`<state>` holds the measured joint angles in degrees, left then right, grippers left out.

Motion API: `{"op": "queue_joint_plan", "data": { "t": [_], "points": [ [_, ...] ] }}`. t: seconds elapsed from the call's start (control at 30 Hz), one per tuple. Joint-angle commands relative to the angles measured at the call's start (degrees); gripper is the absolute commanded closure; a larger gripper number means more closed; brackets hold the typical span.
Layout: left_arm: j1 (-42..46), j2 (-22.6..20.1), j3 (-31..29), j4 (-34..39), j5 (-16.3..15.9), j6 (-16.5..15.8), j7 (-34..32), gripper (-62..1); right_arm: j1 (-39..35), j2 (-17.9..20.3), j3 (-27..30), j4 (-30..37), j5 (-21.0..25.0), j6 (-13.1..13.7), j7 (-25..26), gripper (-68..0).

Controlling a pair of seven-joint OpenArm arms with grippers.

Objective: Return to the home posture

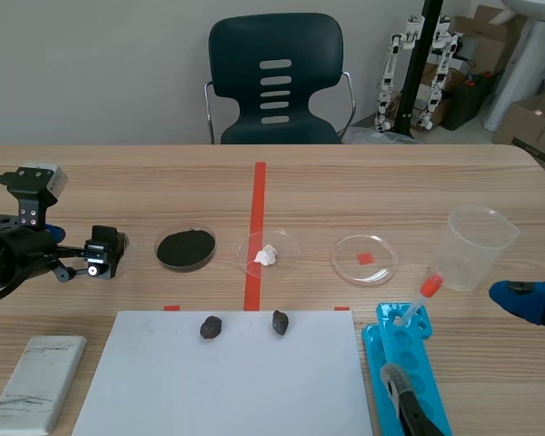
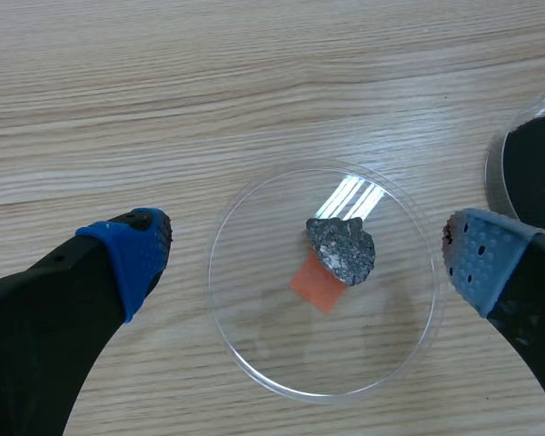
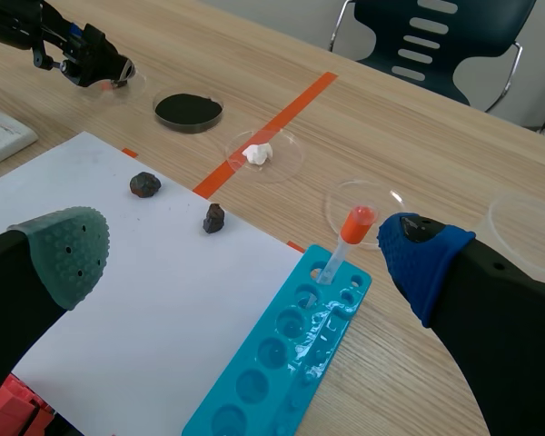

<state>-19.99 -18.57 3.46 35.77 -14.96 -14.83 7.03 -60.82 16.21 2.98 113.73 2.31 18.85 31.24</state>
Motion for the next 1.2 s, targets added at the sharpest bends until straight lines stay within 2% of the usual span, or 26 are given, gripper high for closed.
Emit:
{"op": "queue_joint_plan", "data": {
  "t": [0.0, 0.9, 1.17],
  "points": [
    [-0.8, -0.5, -0.2, 1.4, -0.2, 0.1, -1.0, -62.3, 0.0, 0.3, 0.3, 0.6, 0.5, -0.2, 0.8, -62.3],
    [-0.8, -1.2, -0.2, 1.4, -0.2, 0.0, -1.2, -62.3, 0.0, 0.3, 0.3, 0.6, 0.5, -0.2, 0.8, -62.3],
    [0.0, -4.3, -0.3, 2.0, -2.0, -4.4, -2.4, -62.3, 0.0, 0.3, 0.3, 0.6, 0.5, -0.2, 0.9, -62.3]
  ]
}}
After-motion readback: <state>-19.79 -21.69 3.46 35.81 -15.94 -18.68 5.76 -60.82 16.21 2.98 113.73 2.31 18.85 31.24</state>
